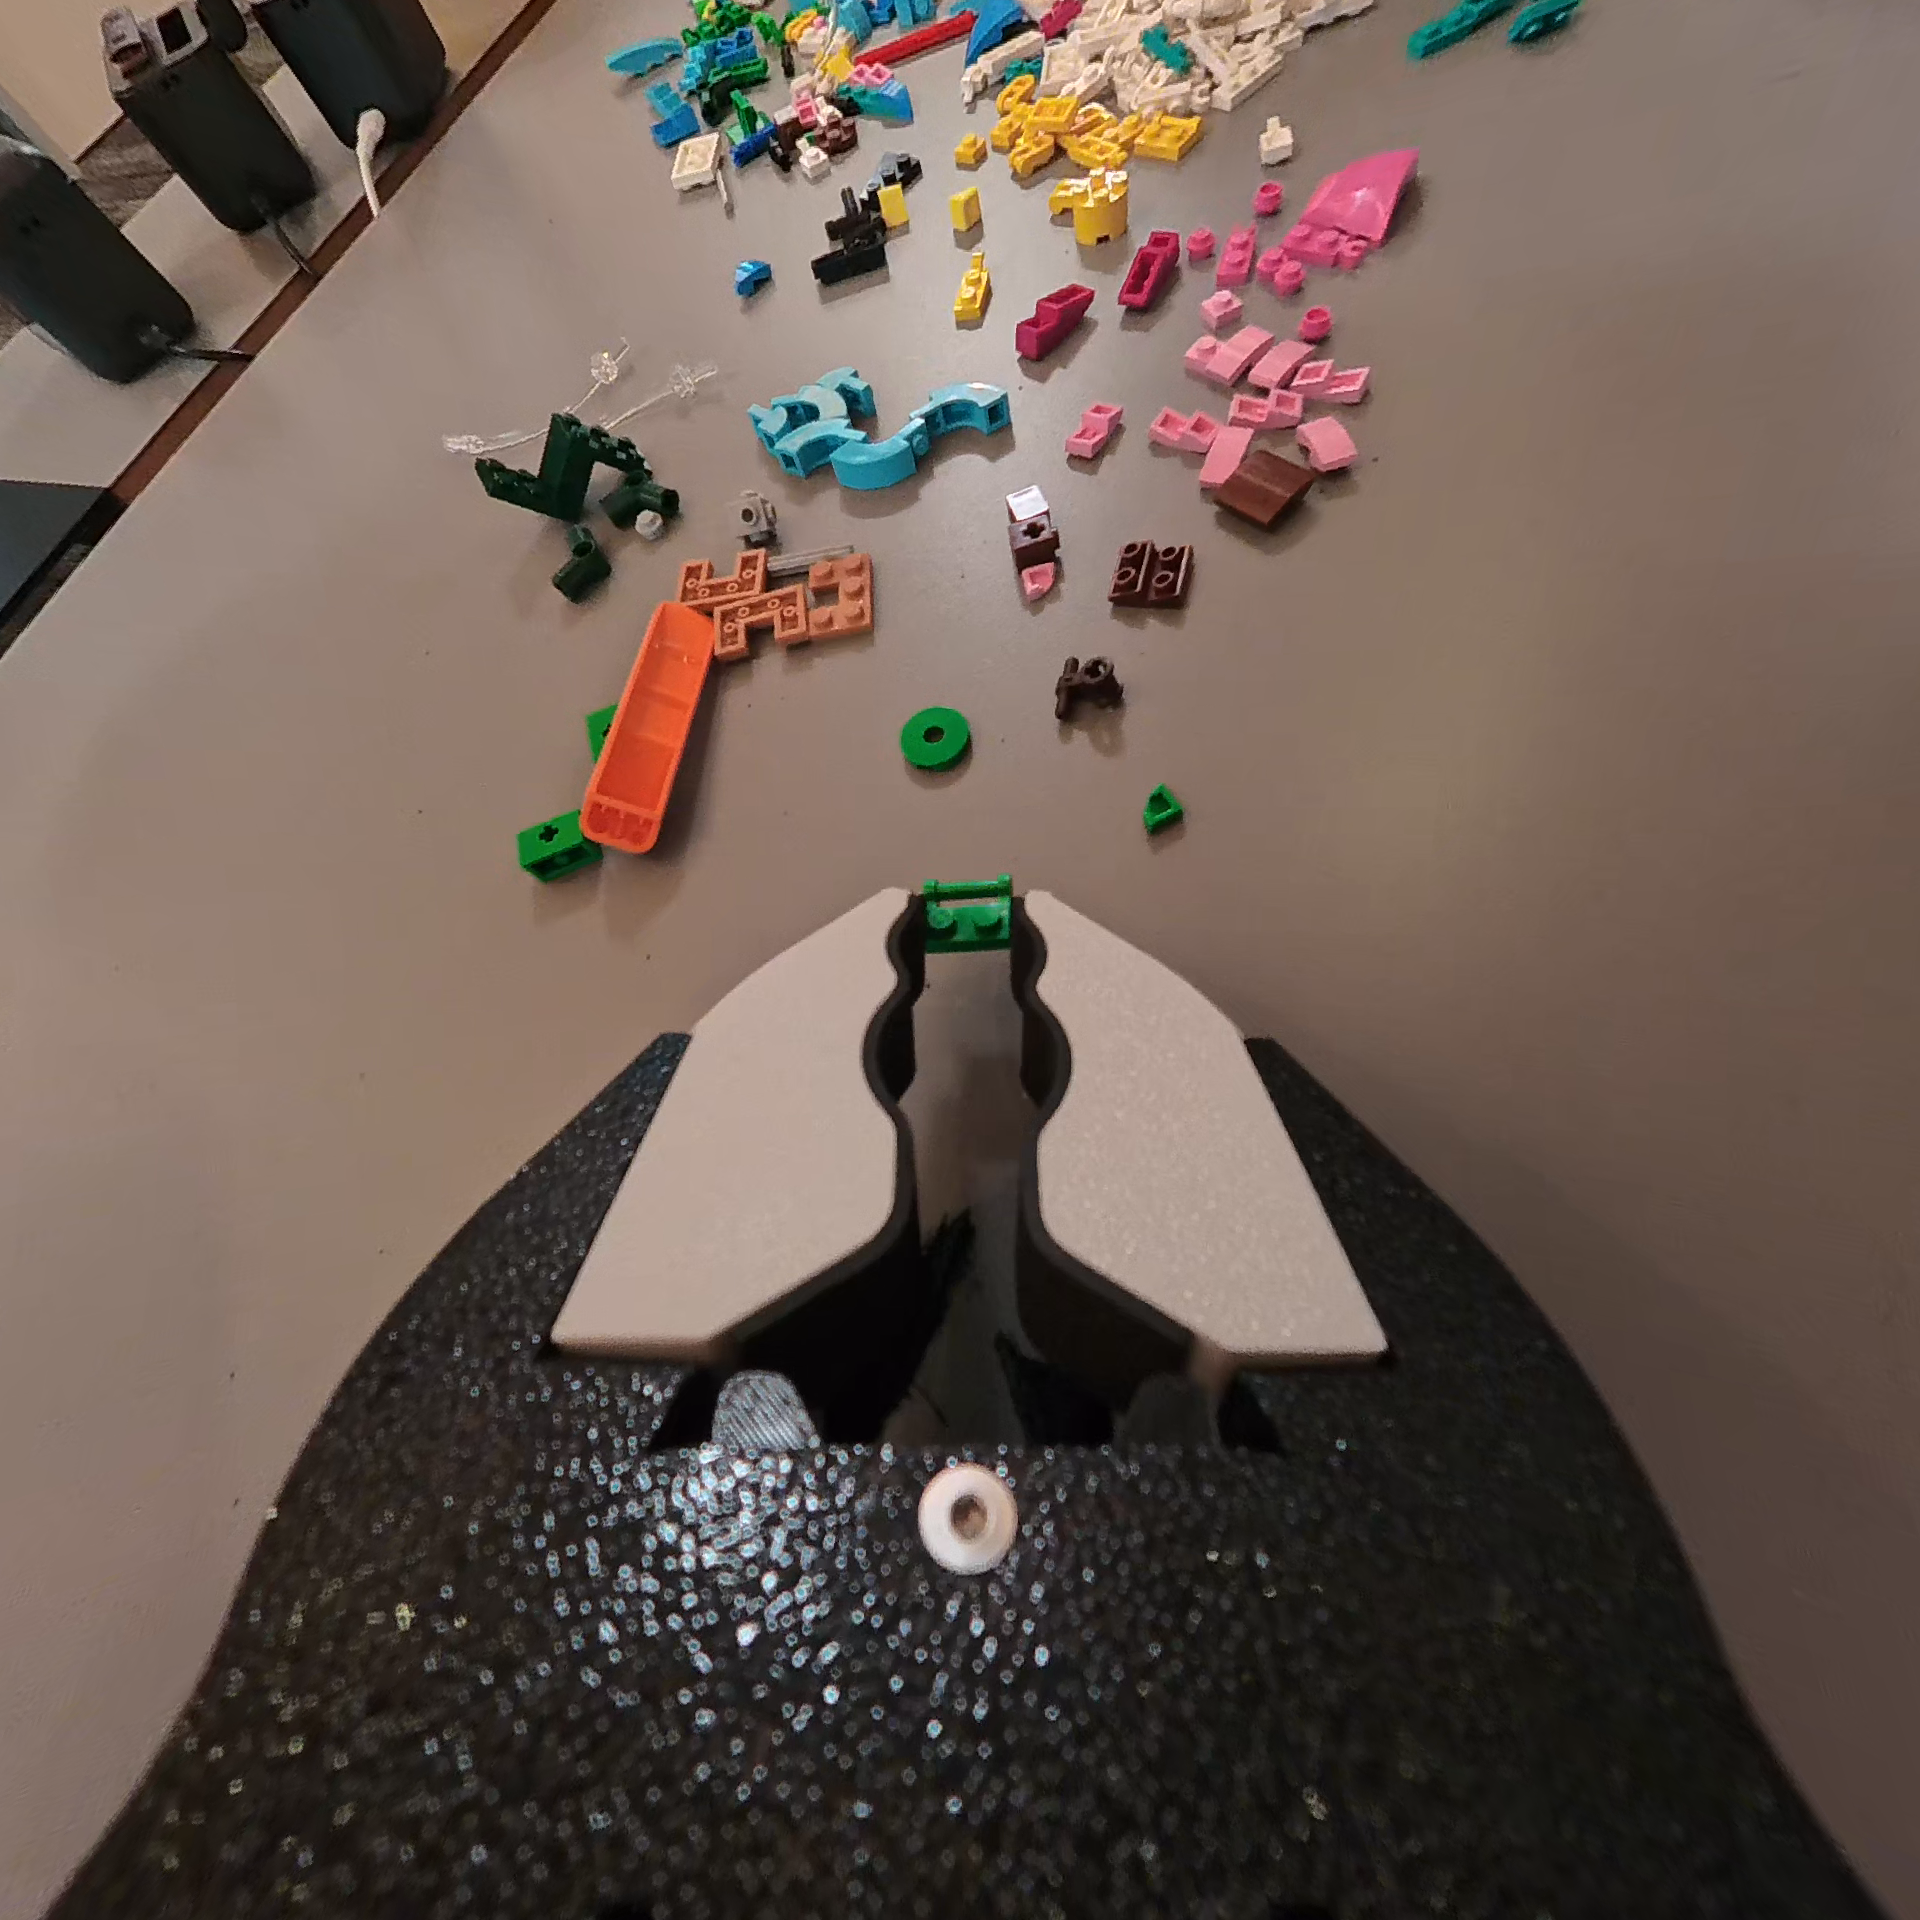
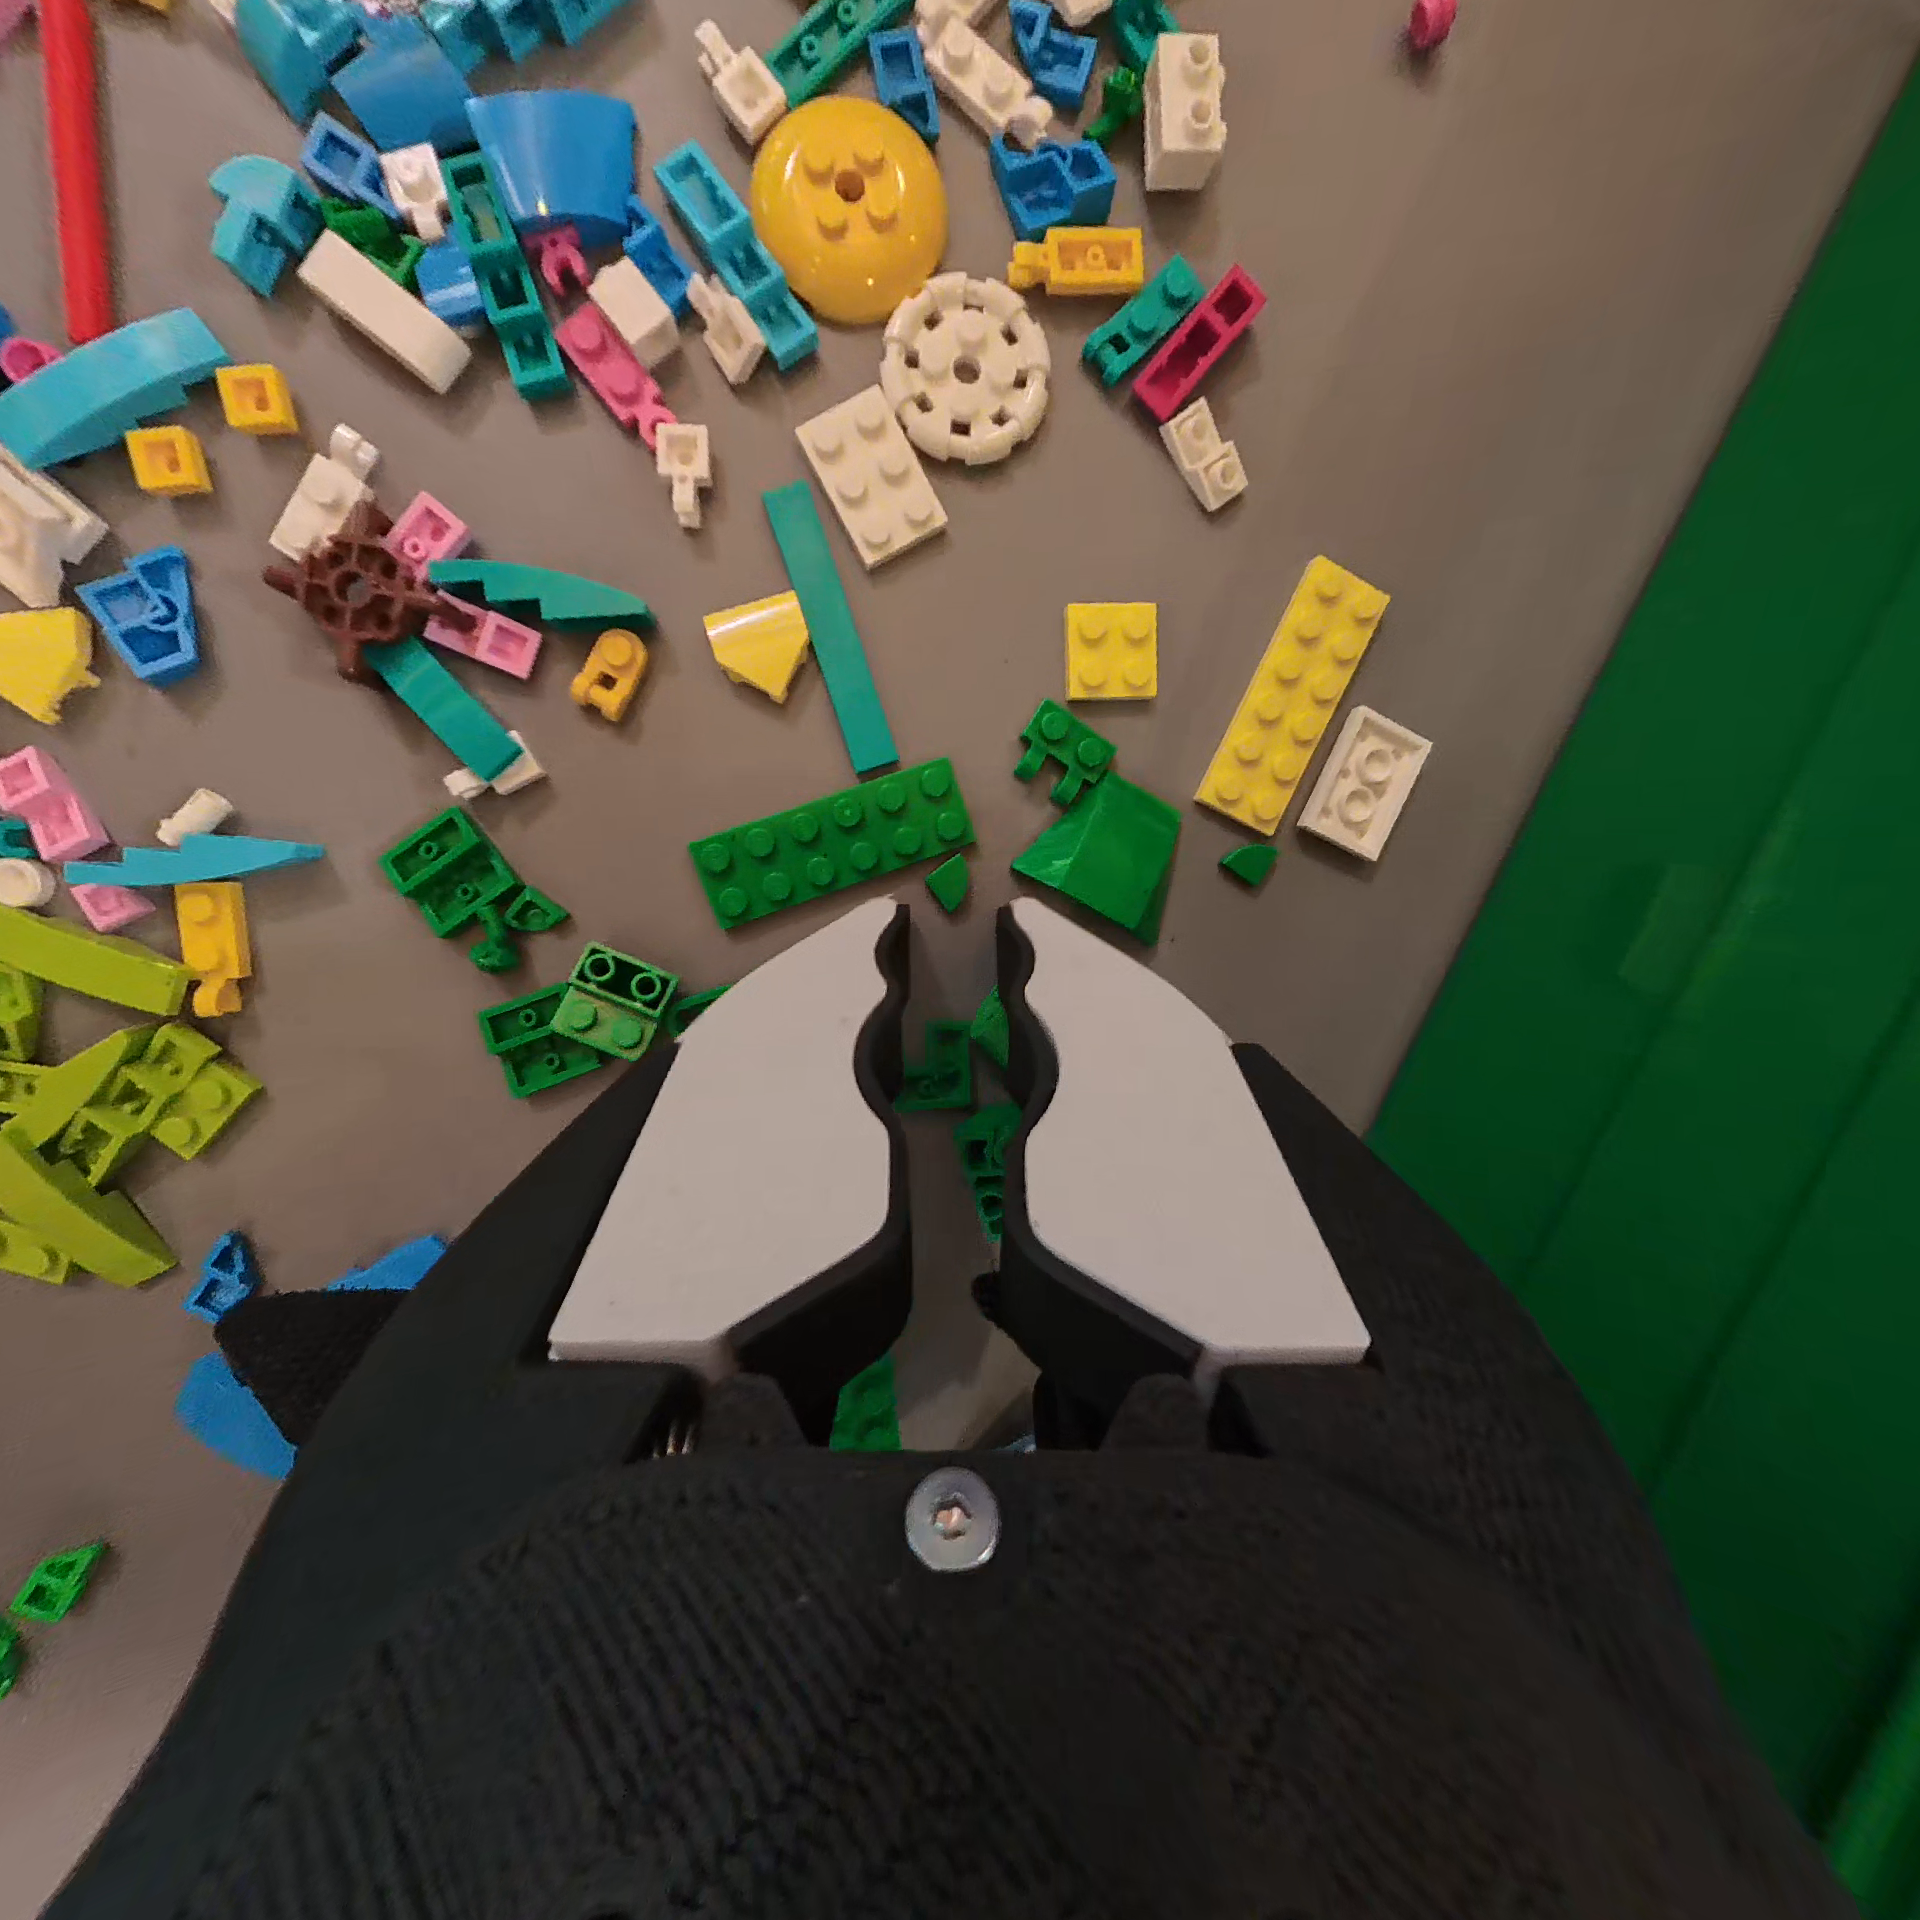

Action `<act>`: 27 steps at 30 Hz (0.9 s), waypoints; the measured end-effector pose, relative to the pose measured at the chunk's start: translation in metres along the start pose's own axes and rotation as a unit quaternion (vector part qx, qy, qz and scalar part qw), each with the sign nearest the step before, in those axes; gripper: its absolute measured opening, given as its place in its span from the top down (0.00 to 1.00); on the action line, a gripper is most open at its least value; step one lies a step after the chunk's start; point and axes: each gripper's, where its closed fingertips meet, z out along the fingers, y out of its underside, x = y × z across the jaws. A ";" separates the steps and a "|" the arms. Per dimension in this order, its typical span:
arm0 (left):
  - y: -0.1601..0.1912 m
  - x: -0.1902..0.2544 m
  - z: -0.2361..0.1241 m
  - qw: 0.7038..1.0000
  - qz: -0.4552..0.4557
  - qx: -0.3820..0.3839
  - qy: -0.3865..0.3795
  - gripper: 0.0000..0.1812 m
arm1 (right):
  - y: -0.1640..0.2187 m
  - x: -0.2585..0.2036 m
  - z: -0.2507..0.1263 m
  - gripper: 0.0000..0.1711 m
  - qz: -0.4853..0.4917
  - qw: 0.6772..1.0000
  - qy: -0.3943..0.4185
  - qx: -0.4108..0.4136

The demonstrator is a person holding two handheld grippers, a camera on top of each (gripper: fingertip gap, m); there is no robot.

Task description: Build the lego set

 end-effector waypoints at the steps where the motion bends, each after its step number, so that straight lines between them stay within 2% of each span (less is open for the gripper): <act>1: 0.000 0.000 0.000 1.000 0.000 0.000 0.000 0.92 | 0.000 0.001 0.000 0.92 0.003 1.000 -0.003 -0.001; 10: 0.002 0.001 0.002 1.000 0.003 -0.007 0.001 0.92 | -0.002 0.001 0.002 0.93 0.006 1.000 -0.024 -0.006; 13: 0.002 0.002 0.002 1.000 0.007 -0.008 0.000 0.92 | -0.003 0.001 0.003 0.97 -0.003 1.000 -0.026 -0.004; 22: 0.001 0.002 0.002 1.000 0.010 -0.005 0.000 0.92 | -0.011 -0.010 -0.016 1.00 -0.076 0.997 0.021 0.007; 27: 0.002 0.004 0.001 1.000 0.018 -0.007 -0.001 0.92 | -0.014 -0.007 -0.019 1.00 -0.036 0.998 0.037 0.028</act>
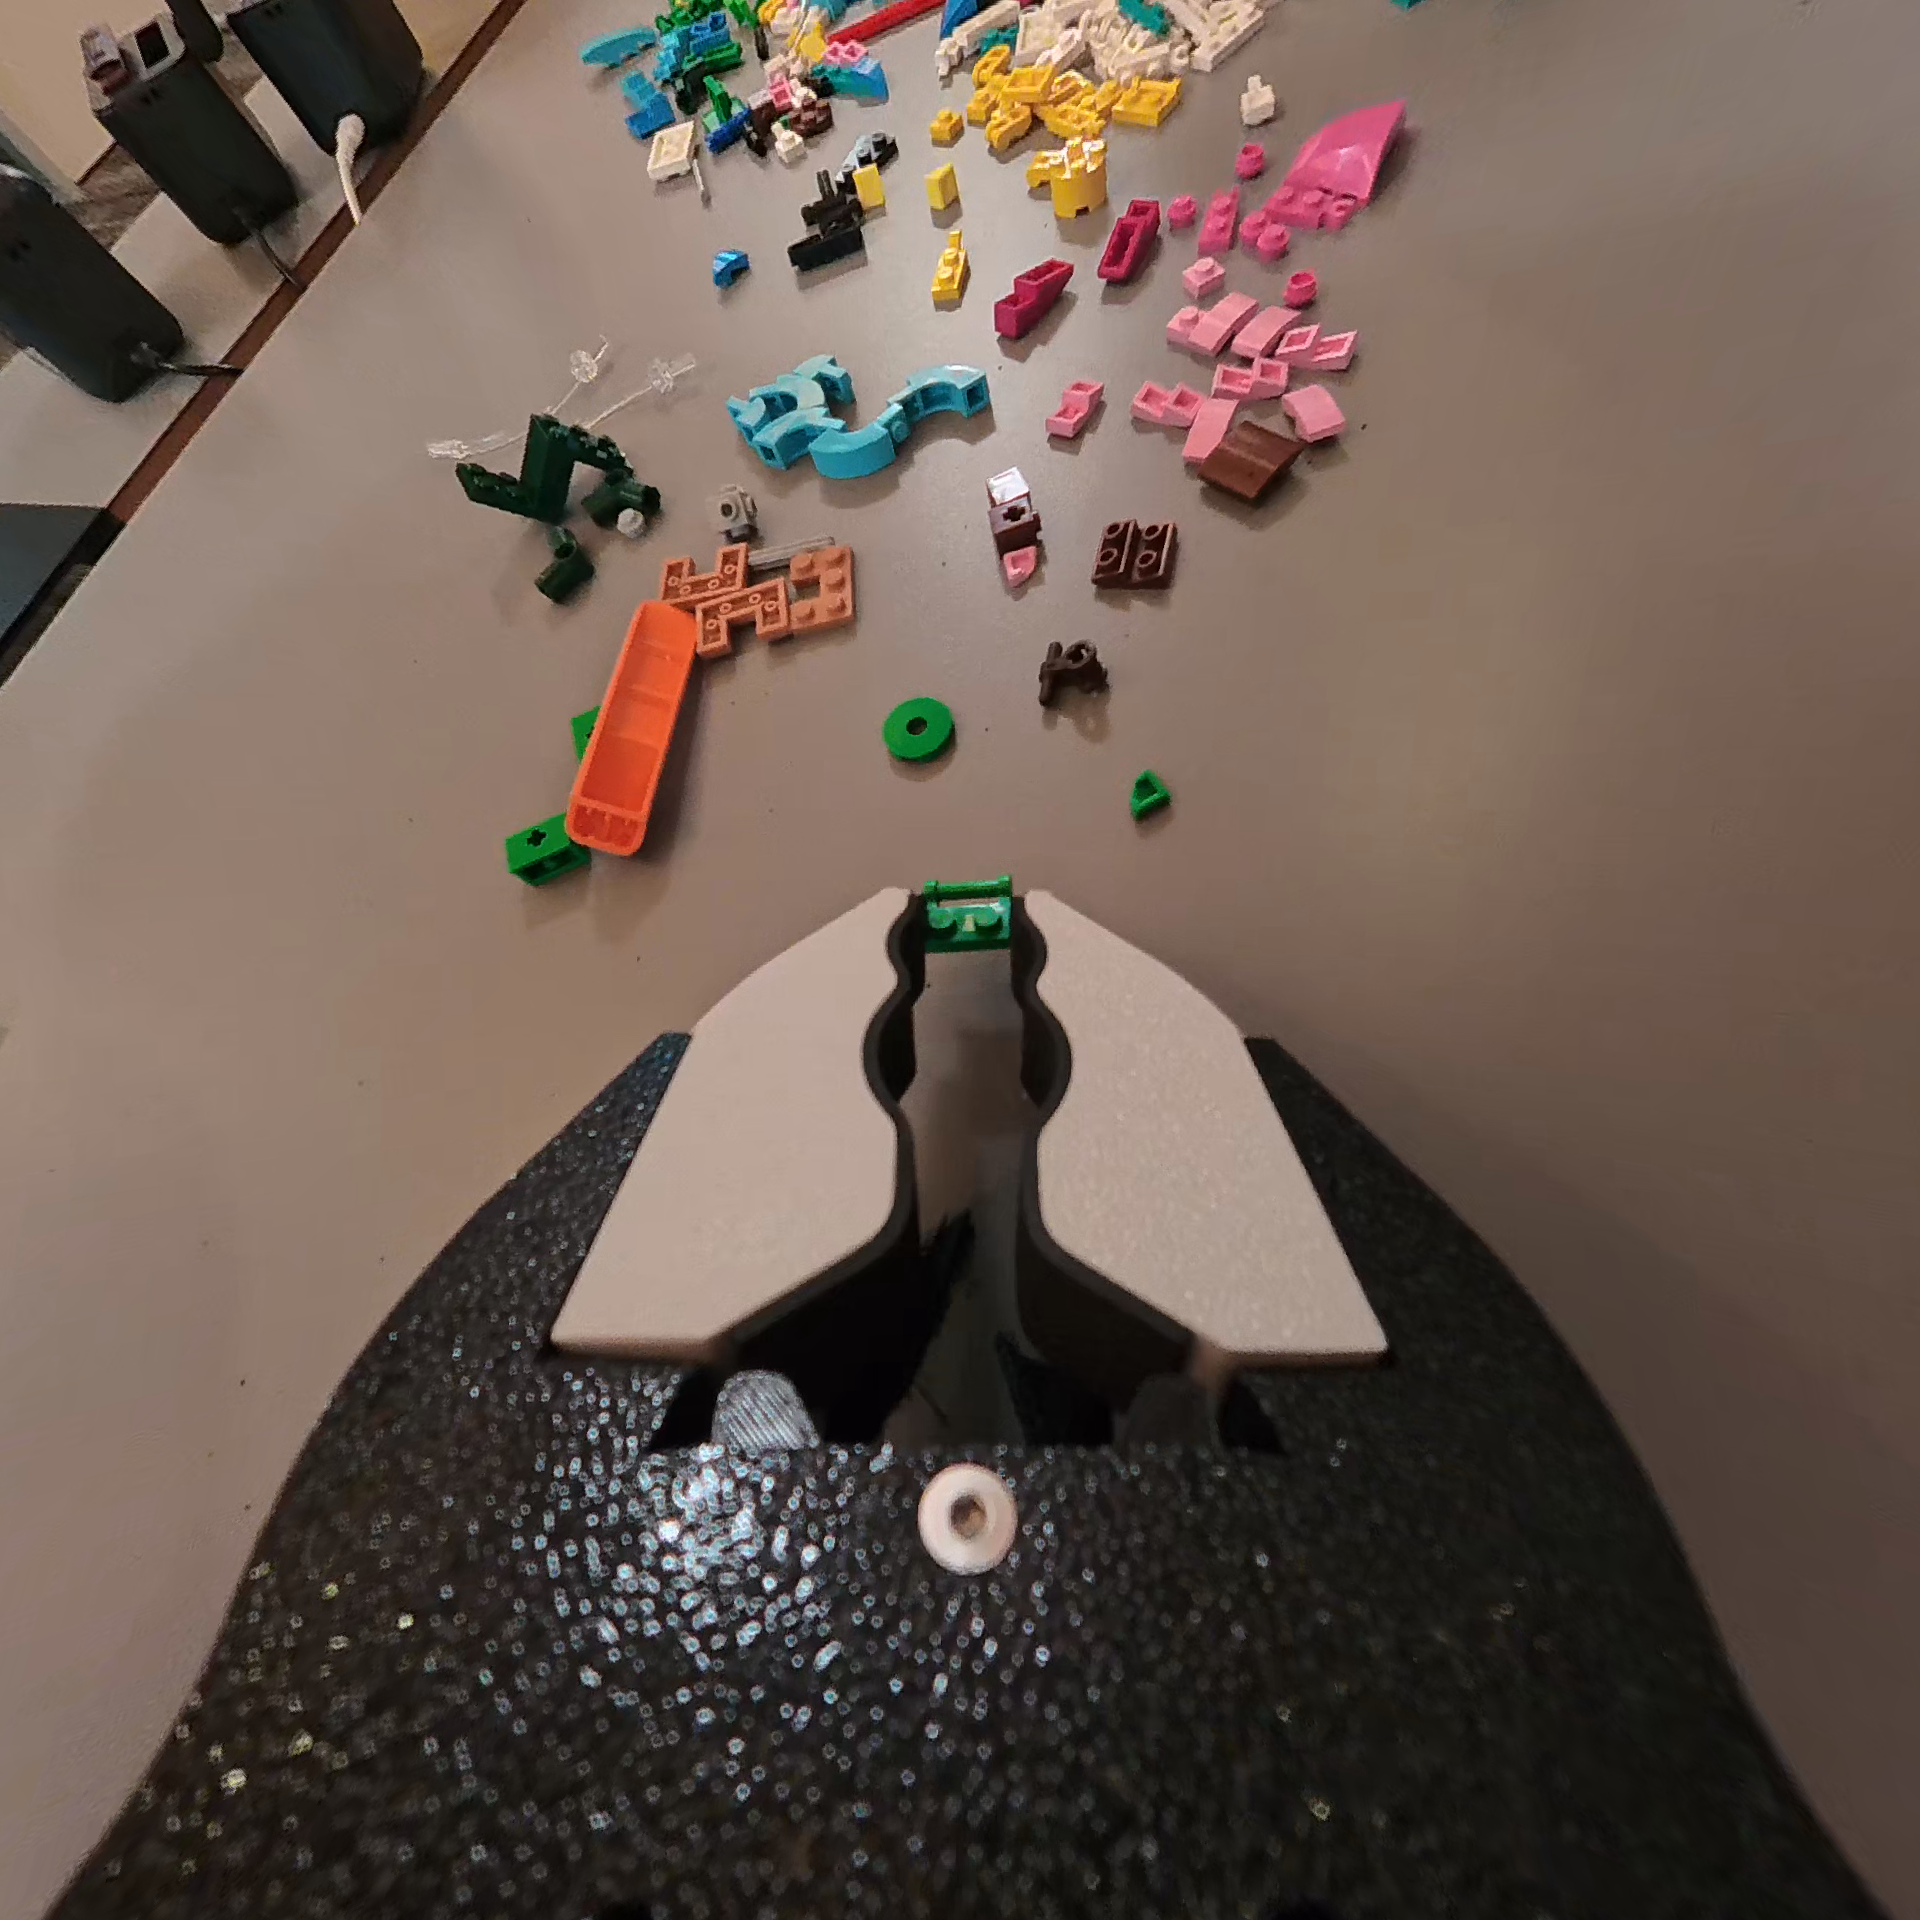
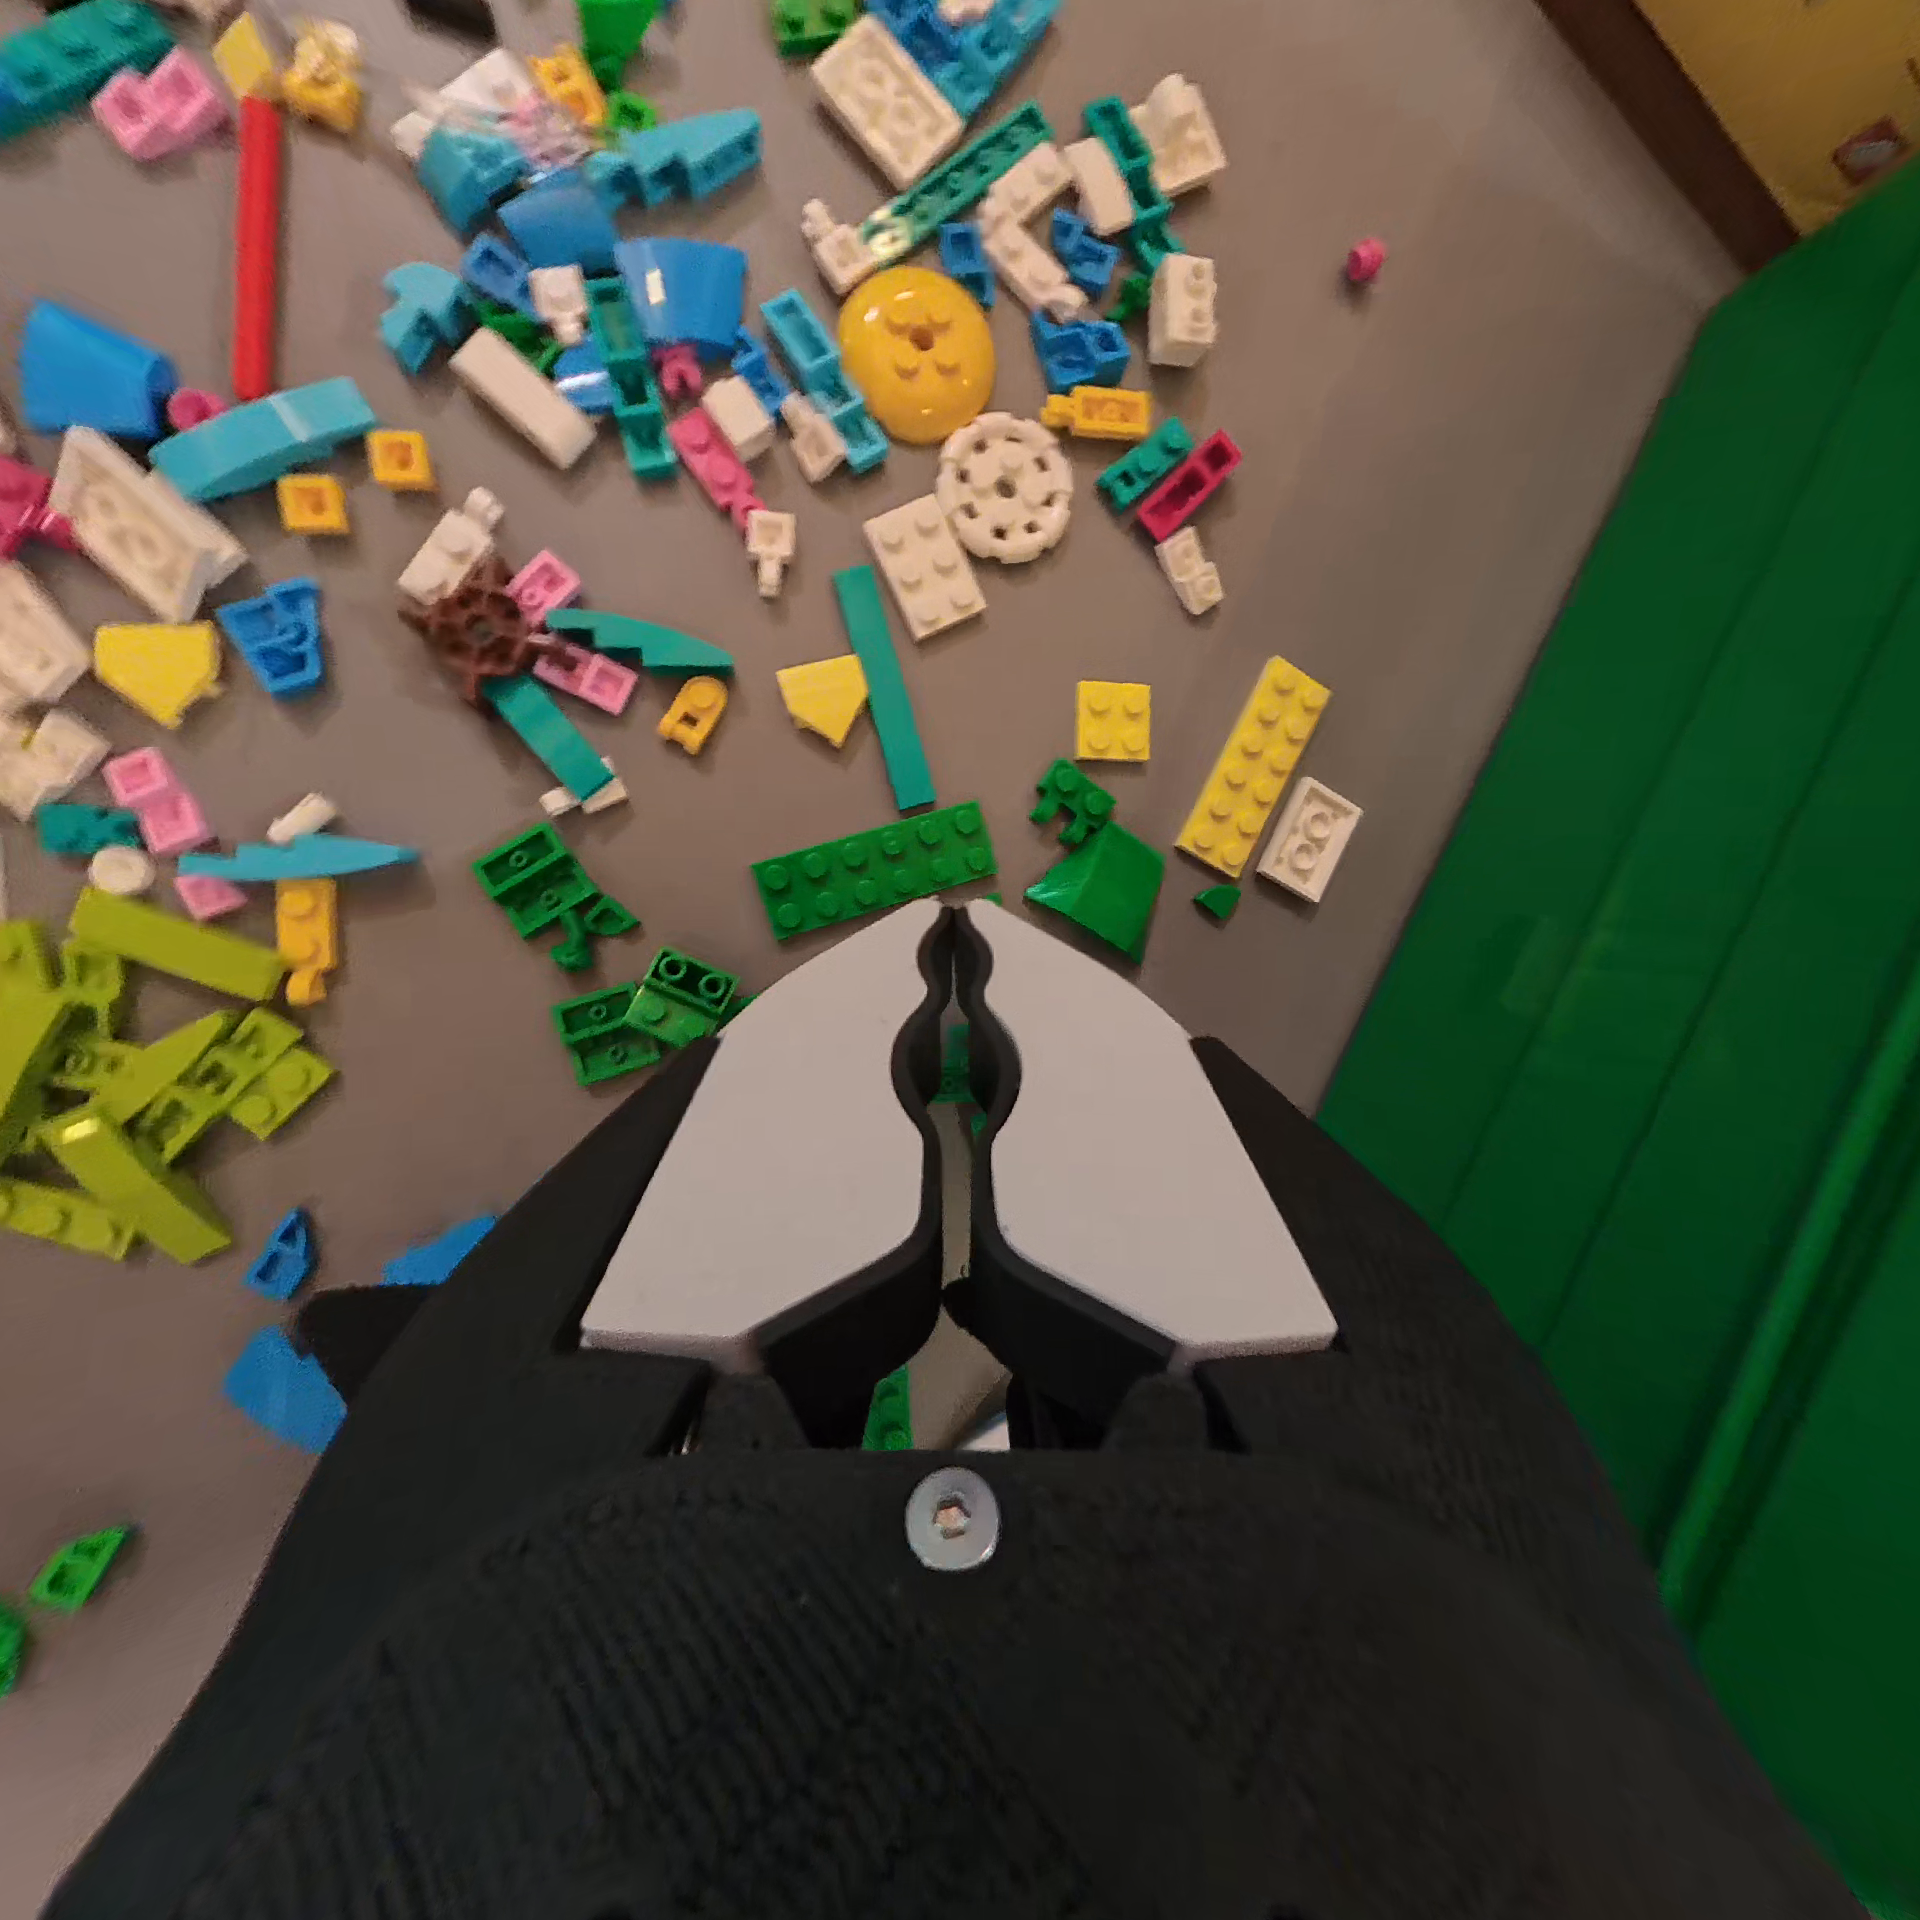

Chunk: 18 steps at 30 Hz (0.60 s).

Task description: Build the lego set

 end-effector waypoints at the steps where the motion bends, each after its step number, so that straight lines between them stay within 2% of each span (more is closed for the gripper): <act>1: 0.000 0.001 0.000 1.000 0.002 0.000 0.000 0.92 | 0.001 0.003 0.003 1.00 0.030 1.000 0.003 0.001; 3: 0.001 0.002 0.000 1.000 0.006 -0.001 0.000 0.92 | 0.008 0.004 0.010 0.96 0.083 0.996 -0.008 -0.009; 9: 0.001 0.002 -0.001 1.000 0.004 0.000 0.002 0.92 | 0.016 0.009 0.019 0.92 0.115 0.993 -0.008 -0.008; 15: 0.002 0.003 0.000 1.000 0.007 -0.006 0.003 0.92 | 0.013 0.010 0.023 0.93 0.135 0.990 -0.030 0.000; 18: 0.002 0.003 0.000 1.000 0.007 -0.006 0.003 0.92 | 0.011 0.008 0.023 0.97 0.127 0.991 -0.037 -0.004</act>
